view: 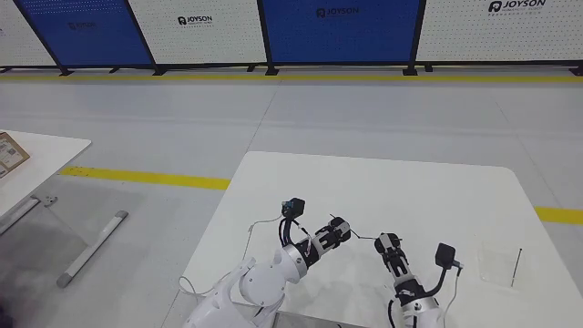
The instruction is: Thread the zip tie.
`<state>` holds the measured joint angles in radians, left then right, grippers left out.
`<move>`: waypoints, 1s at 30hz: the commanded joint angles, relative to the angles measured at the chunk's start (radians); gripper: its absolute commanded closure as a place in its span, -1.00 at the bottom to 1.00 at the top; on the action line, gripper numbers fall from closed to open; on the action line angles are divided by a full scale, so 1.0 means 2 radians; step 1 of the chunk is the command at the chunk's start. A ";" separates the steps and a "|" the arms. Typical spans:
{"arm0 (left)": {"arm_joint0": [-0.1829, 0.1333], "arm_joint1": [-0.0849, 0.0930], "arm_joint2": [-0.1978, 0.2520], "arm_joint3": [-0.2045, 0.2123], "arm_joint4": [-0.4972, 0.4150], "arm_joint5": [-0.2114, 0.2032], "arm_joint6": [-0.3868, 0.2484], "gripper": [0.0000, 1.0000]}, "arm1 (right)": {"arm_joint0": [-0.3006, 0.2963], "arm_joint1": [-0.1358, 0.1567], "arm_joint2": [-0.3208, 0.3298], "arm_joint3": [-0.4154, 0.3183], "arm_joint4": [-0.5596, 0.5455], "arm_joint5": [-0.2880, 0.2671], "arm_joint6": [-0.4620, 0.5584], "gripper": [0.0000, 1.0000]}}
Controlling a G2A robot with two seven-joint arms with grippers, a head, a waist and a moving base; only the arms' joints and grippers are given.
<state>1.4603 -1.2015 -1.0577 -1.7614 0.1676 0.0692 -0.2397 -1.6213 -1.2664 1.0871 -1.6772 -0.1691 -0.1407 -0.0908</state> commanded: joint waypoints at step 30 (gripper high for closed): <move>0.000 0.000 0.000 0.000 0.000 0.000 0.000 1.00 | -0.005 -0.008 0.005 -0.004 -0.013 0.006 0.003 1.00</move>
<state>1.4603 -1.2015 -1.0577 -1.7614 0.1676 0.0692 -0.2397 -1.6319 -1.2817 1.0966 -1.6868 -0.1952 -0.1302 -0.0838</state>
